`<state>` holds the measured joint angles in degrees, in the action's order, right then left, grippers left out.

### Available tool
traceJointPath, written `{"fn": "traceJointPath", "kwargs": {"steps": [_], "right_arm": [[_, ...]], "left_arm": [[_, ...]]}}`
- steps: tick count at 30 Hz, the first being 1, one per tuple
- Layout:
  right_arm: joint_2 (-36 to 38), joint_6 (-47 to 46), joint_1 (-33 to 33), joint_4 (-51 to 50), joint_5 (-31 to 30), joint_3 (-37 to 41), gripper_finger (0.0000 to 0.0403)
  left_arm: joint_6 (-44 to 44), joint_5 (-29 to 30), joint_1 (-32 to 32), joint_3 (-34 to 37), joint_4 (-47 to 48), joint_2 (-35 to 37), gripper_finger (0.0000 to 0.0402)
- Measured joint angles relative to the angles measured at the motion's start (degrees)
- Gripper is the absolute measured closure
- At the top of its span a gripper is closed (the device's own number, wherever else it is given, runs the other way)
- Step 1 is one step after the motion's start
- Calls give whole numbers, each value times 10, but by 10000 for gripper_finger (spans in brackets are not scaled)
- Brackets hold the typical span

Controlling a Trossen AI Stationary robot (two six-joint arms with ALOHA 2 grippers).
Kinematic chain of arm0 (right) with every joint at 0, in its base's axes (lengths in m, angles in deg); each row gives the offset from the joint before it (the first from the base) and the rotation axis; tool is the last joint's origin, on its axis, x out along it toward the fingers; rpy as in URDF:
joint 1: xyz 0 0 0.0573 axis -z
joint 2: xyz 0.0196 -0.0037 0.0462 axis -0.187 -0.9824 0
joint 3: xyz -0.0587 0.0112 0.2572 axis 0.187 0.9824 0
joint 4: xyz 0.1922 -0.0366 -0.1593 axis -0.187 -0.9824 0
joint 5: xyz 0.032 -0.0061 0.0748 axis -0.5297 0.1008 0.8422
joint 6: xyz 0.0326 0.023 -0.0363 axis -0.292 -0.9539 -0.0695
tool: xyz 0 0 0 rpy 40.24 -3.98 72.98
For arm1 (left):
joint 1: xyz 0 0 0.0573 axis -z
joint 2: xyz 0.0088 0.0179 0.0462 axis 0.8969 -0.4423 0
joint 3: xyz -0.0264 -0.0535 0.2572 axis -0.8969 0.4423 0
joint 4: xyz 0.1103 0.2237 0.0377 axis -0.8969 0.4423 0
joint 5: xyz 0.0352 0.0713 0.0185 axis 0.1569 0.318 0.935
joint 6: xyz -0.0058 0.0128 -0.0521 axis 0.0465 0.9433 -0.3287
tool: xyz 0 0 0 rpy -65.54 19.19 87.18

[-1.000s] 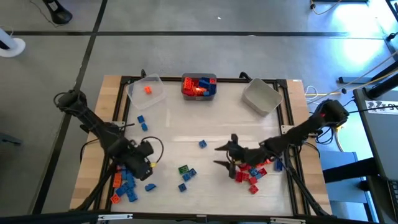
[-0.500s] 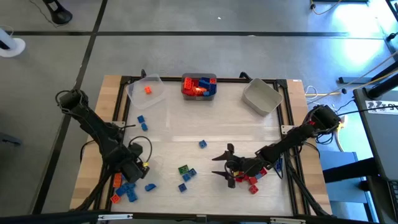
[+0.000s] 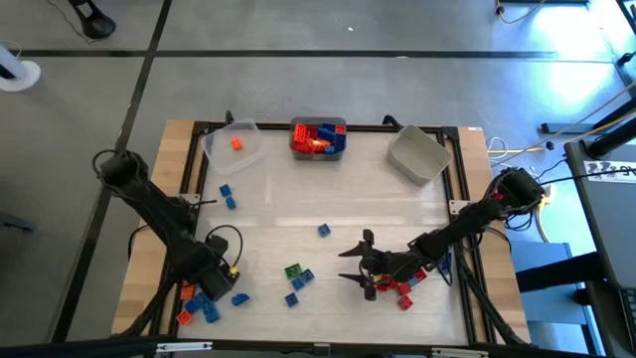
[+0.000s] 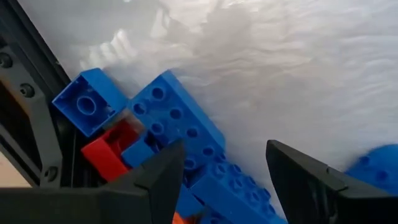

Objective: Sort blocks by size

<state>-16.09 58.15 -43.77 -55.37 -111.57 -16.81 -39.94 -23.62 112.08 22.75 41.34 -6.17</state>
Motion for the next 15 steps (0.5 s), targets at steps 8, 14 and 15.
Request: {"fn": "traceJointPath", "kwargs": {"steps": [8, 14, 15], "right_arm": [[0, 0, 0, -1, 0, 0, 155], [0, 3, 0, 0, 0, 0, 155], [0, 7, 0, 0, 0, 0, 155]], "left_arm": [[13, 2, 0, 12, -36, -36, 188], [21, 1, 1, 29, -54, -37, 188], [29, 1, 1, 29, -54, -36, 188]]}}
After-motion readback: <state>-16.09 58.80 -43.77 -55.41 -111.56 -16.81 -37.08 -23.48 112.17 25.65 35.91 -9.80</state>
